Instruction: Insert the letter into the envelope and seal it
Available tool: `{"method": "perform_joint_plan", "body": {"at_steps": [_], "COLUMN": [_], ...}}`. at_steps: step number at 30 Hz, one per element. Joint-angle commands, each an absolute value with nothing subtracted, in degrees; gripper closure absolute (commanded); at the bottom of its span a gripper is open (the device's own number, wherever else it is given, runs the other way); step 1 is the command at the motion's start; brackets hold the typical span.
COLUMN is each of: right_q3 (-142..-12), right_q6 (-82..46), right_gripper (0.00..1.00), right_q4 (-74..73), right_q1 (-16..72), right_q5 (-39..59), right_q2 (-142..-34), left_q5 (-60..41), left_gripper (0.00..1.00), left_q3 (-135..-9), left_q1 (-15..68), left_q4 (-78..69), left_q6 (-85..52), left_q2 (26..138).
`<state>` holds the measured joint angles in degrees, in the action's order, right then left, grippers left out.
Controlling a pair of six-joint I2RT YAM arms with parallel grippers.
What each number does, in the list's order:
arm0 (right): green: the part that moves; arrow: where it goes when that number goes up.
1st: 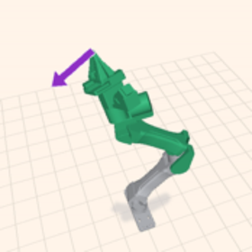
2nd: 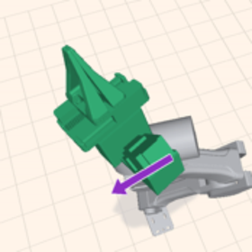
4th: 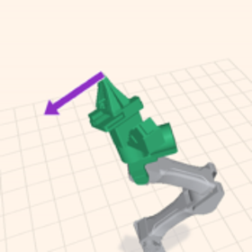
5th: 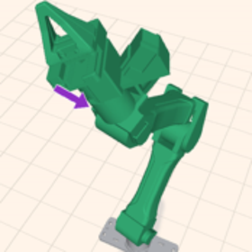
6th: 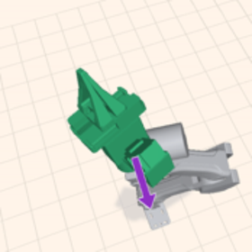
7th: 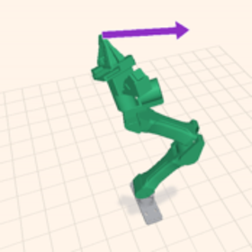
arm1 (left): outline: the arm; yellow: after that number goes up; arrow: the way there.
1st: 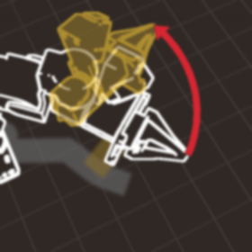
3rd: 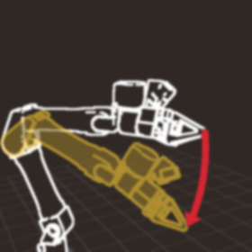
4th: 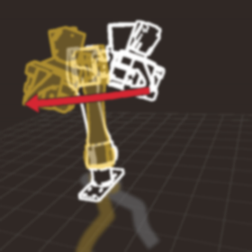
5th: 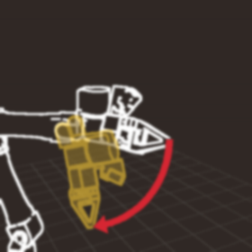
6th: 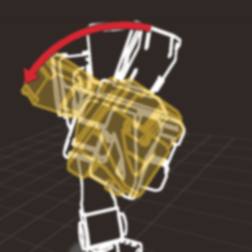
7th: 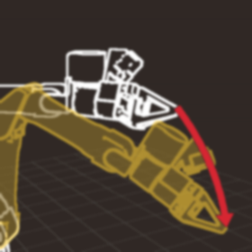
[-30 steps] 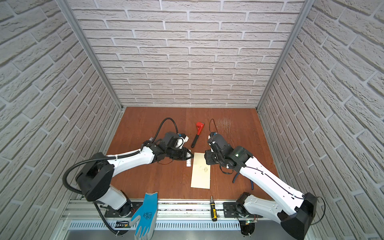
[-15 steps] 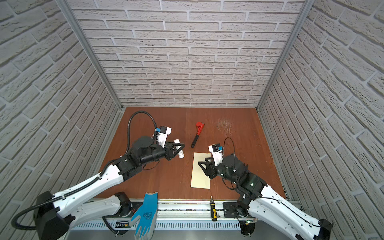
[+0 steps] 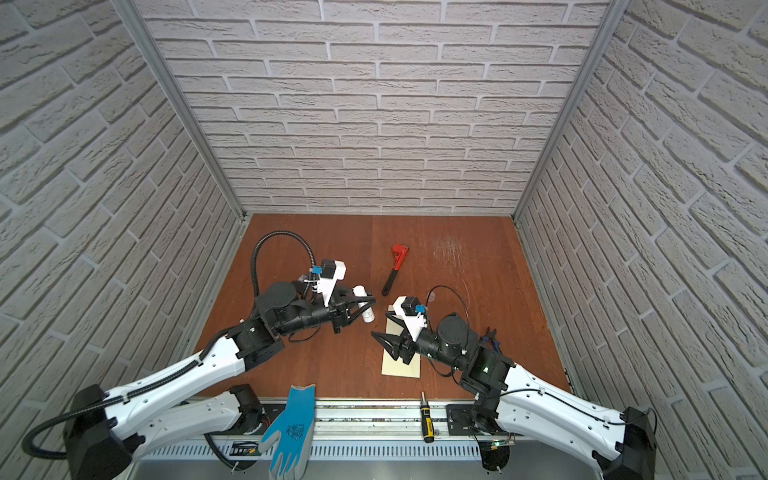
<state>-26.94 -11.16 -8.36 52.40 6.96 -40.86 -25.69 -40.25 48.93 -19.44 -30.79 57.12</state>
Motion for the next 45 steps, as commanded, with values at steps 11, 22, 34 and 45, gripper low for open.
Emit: {"method": "perform_joint_plan", "body": {"at_steps": [11,22,34,45], "right_q3": [-29.0,-30.4,-31.0,-31.2], "right_q6": [-9.2,-9.4,-9.0,-8.6], "right_gripper": [0.46,0.51,0.57,0.71], "right_q4": [-15.0,-13.1,-10.5,-9.1], "right_q1": [52.8,52.8,52.8,52.8], "right_q5": [10.3,11.5,11.7,11.3], "right_q2": [-43.0,-41.4,-40.9,-40.4], "left_q5": [-37.2,-37.4,-37.3,-37.8], "left_gripper": [1.00,1.00,1.00,1.00], "left_q3": [-40.9,-40.6,-40.4,-40.4], "left_q1": [48.9,48.9,48.4,48.1], "left_q4": [-32.5,-33.4,-34.7,-36.4], "left_q6": [-31.6,-31.5,-31.9,-33.2], "left_q2": [60.4,61.5,62.3,63.4]}}
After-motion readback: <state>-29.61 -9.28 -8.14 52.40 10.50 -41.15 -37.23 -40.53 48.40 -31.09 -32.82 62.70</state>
